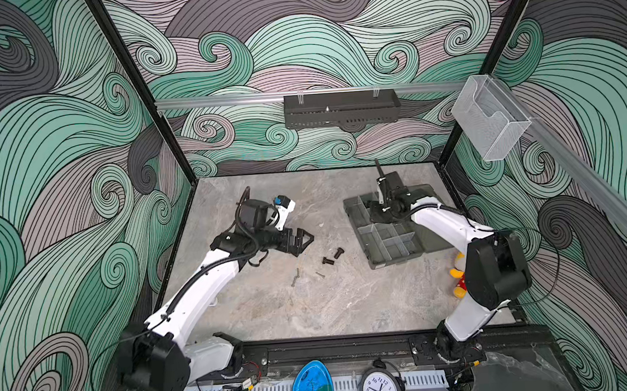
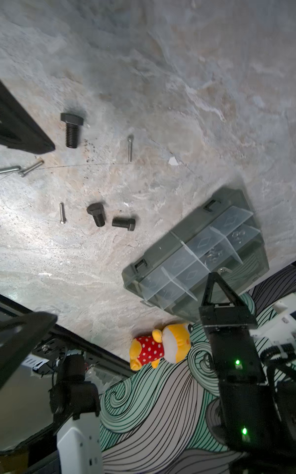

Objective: Sort the screws and nuts into containers
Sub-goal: Place the nut into the container, then pick up the screw from the center of the table.

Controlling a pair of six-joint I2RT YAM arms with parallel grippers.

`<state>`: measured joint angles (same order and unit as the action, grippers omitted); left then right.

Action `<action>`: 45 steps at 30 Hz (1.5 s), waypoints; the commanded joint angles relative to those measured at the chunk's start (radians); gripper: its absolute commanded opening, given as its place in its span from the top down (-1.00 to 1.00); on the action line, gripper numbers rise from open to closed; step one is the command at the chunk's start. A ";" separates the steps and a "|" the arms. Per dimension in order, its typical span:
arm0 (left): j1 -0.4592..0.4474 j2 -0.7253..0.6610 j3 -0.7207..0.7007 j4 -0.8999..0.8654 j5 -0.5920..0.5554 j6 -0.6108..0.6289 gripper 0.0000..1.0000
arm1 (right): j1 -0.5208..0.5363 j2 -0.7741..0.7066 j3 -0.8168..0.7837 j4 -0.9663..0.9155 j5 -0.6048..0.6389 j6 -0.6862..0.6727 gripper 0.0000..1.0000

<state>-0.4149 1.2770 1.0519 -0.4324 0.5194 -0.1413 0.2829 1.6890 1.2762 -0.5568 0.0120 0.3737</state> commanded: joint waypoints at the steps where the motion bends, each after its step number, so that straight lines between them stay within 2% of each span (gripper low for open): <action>1: -0.018 0.093 0.115 -0.063 0.089 0.129 -0.97 | -0.072 0.030 0.002 -0.026 -0.012 -0.045 1.00; 5: -0.018 0.183 0.182 -0.090 0.097 0.214 -0.97 | -0.149 0.100 0.034 -0.024 -0.074 -0.039 1.00; 10: -0.018 0.194 0.154 -0.066 0.109 0.245 -0.97 | -0.163 0.147 0.069 -0.011 -0.061 -0.059 1.00; 17: -0.018 0.153 0.099 -0.032 0.064 0.235 -0.97 | -0.161 0.134 0.091 -0.012 -0.013 -0.077 0.60; 24: -0.018 0.044 0.056 -0.021 0.024 0.255 -0.97 | -0.149 0.051 0.050 -0.022 -0.019 -0.092 0.38; 25: -0.018 0.037 0.056 -0.026 0.017 0.261 -0.97 | -0.134 0.027 0.033 -0.010 -0.028 -0.097 0.31; 27: -0.019 0.028 0.062 -0.052 -0.017 0.283 -0.97 | -0.072 -0.041 -0.024 0.015 -0.035 -0.118 0.03; 29: -0.016 0.027 0.073 -0.085 -0.075 0.297 -0.97 | -0.002 -0.086 -0.067 0.021 -0.053 -0.138 -0.10; 32: -0.015 0.032 0.086 -0.120 -0.116 0.310 -0.97 | 0.098 -0.120 -0.122 0.023 -0.091 -0.093 -0.14; 36: -0.009 0.028 0.084 -0.115 -0.157 0.276 -0.97 | 0.203 -0.107 -0.163 0.013 -0.123 0.069 -0.15; 41: 0.003 0.034 0.090 -0.116 -0.158 0.247 -0.97 | 0.349 -0.038 -0.158 0.029 -0.052 0.245 -0.16; 45: 0.011 0.028 0.091 -0.117 -0.157 0.238 -0.97 | 0.389 0.056 -0.102 0.020 -0.030 0.327 -0.18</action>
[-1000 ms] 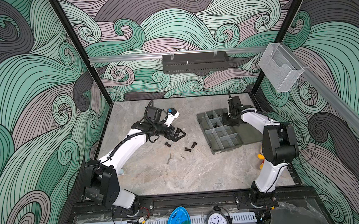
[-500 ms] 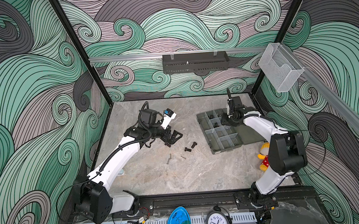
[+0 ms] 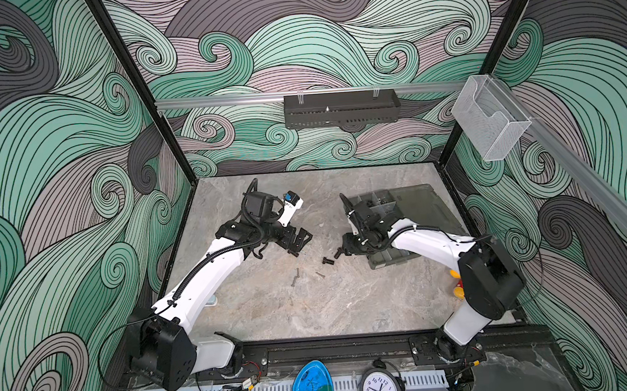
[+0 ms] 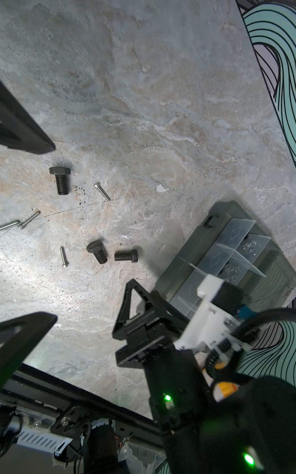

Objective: Sort the screws and nuts into containers
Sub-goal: Pick up the screw from the center of the table.

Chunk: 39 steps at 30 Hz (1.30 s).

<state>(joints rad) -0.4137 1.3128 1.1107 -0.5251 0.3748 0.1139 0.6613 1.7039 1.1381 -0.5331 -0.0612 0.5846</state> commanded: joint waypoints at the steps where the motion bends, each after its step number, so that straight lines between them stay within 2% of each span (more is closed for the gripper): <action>1: 0.011 -0.012 0.031 -0.021 -0.013 -0.020 -0.97 | 0.012 0.058 0.041 0.009 0.040 0.123 -0.18; 4: 0.012 -0.022 0.025 -0.009 -0.007 -0.034 -0.97 | 0.015 0.093 0.055 0.030 0.040 0.127 -0.18; 13: 0.020 -0.040 0.024 0.004 0.021 -0.049 -0.97 | 0.073 0.237 0.196 -0.075 0.119 0.182 -0.18; 18: 0.024 -0.046 0.026 0.005 0.034 -0.051 -0.97 | 0.078 0.298 0.254 -0.153 0.157 0.184 -0.04; 24: 0.038 -0.055 0.024 0.015 0.060 -0.062 -0.97 | 0.094 0.357 0.315 -0.235 0.212 0.148 -0.01; 26: 0.043 -0.057 0.023 0.020 0.072 -0.065 -0.97 | 0.094 0.382 0.334 -0.236 0.213 0.132 0.12; 29: 0.046 -0.055 0.021 0.024 0.079 -0.066 -0.97 | 0.094 0.402 0.350 -0.228 0.216 0.107 0.50; 34: 0.051 -0.051 0.020 0.023 0.074 -0.064 -0.97 | 0.088 0.373 0.345 -0.207 0.222 0.063 0.74; 39: 0.062 -0.045 0.017 0.033 0.063 -0.073 -0.97 | 0.058 0.291 0.336 -0.147 0.199 -0.050 0.81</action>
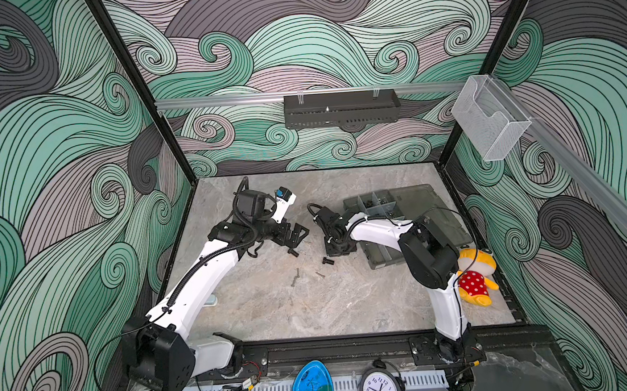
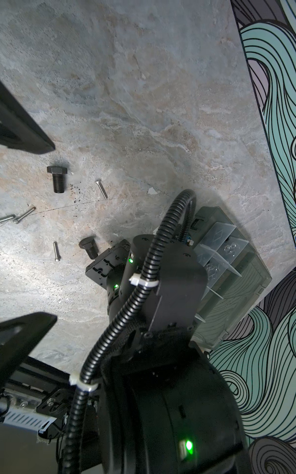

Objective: Sort the screws and nuts into containers
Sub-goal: Pick up the screw from the center of the table, then place the screw into the container.

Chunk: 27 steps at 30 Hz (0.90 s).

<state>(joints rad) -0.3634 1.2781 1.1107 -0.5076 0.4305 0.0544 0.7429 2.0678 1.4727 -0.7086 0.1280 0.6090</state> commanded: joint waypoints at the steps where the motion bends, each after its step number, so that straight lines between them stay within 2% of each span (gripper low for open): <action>1: 0.013 -0.007 0.013 0.020 0.008 -0.017 -0.97 | -0.035 -0.093 0.007 0.032 0.009 -0.099 0.83; 8: 0.013 0.038 0.009 0.046 0.097 -0.044 -0.97 | -0.181 -0.166 0.077 0.037 -0.014 -0.226 0.85; 14: 0.012 0.059 -0.002 0.075 0.111 -0.070 -0.97 | -0.313 -0.038 0.207 0.019 -0.094 -0.318 0.86; 23: 0.012 0.080 0.000 0.072 0.120 -0.063 -0.97 | -0.327 0.095 0.330 -0.001 -0.032 -0.374 0.85; 27: 0.011 0.082 0.000 0.074 0.126 -0.065 -0.97 | -0.326 0.128 0.343 -0.017 -0.016 -0.374 0.73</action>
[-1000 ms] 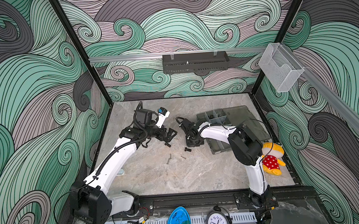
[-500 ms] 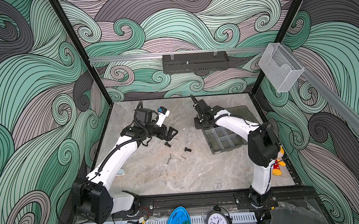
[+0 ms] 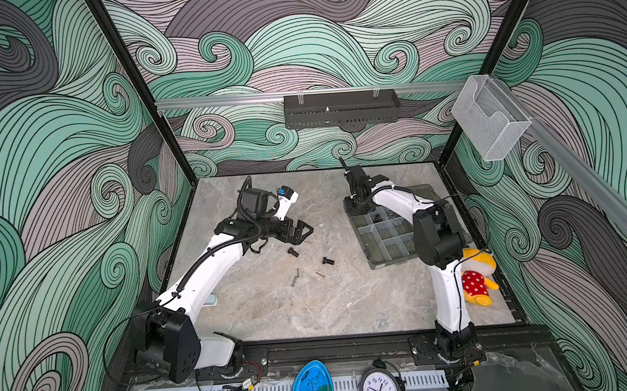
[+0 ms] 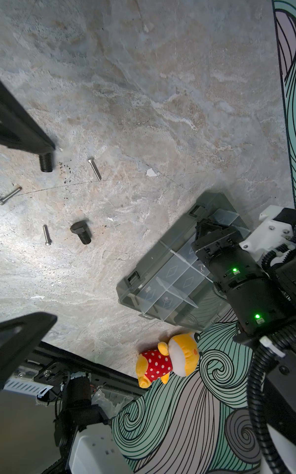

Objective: Sort the screws and nuts into containers
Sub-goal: Place the screw into the container.

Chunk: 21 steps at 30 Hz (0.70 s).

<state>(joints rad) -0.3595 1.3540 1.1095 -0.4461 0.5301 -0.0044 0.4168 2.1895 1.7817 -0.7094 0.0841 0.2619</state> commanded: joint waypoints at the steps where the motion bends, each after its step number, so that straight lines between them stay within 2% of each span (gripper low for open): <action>1: 0.008 0.006 0.001 0.013 0.029 -0.008 -0.97 | -0.001 0.011 0.033 -0.016 0.028 -0.025 0.69; 12: 0.008 -0.009 0.001 0.013 0.034 -0.005 -0.97 | 0.000 -0.024 0.034 -0.015 0.036 -0.044 0.38; 14: 0.008 -0.014 0.001 0.012 0.034 -0.003 -0.97 | 0.000 -0.048 0.021 -0.012 0.025 -0.050 0.37; 18: 0.008 -0.018 0.005 -0.007 0.028 0.020 -0.97 | 0.022 -0.167 -0.100 0.076 -0.056 -0.079 0.31; 21: 0.012 -0.020 0.025 -0.062 -0.017 0.070 -0.97 | 0.062 -0.293 -0.261 0.168 -0.145 -0.115 0.04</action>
<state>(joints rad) -0.3592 1.3533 1.1095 -0.4549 0.5369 0.0128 0.4335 2.0109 1.6005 -0.6231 0.0387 0.1986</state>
